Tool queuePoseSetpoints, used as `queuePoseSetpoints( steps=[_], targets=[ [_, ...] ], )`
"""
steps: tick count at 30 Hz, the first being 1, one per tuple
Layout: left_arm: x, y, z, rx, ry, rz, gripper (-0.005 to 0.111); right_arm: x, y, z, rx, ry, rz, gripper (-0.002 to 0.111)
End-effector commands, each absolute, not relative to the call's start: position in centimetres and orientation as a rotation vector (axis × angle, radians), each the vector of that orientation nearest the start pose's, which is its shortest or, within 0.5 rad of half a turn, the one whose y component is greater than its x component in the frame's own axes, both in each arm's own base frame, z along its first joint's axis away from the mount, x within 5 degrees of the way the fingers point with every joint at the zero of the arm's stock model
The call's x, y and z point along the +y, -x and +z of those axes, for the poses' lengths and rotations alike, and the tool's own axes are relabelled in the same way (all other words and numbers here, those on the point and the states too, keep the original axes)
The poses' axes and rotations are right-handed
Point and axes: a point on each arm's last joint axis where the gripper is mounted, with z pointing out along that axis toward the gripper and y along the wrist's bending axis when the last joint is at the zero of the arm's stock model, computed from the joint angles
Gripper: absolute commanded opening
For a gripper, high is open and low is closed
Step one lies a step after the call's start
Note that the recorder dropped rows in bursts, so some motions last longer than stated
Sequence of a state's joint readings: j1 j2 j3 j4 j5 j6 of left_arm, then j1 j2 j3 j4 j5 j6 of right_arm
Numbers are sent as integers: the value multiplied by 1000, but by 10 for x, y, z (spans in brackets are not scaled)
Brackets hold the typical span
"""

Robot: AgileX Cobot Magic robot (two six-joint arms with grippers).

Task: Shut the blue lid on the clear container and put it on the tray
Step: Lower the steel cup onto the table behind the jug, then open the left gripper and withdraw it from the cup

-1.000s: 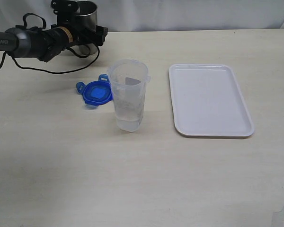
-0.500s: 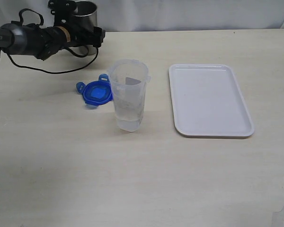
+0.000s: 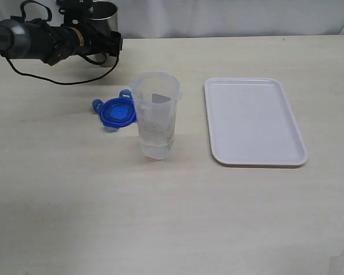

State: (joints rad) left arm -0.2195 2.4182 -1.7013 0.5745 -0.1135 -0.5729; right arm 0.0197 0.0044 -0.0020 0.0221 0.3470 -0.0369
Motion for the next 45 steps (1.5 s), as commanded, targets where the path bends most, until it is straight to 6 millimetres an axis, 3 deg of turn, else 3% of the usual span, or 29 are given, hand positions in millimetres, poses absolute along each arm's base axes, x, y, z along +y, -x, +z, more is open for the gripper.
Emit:
queuePoseSetpoints(
  steps=[1,32,37,45],
  targets=[
    [-129,-515,120,2065,-268,-215,97,1,-53,182,1828,37,-3,5],
    [-122,-508,138,2174,-253,-77,97,1,-53,182,1828,37,-3,5],
    [-121,-505,175,2109,-242,-79,97,1,-53,182,1828,37,-3,5],
    [-121,-499,191,2131,-258,-22,97,1,-53,182,1828,37,-3,5]
  ],
)
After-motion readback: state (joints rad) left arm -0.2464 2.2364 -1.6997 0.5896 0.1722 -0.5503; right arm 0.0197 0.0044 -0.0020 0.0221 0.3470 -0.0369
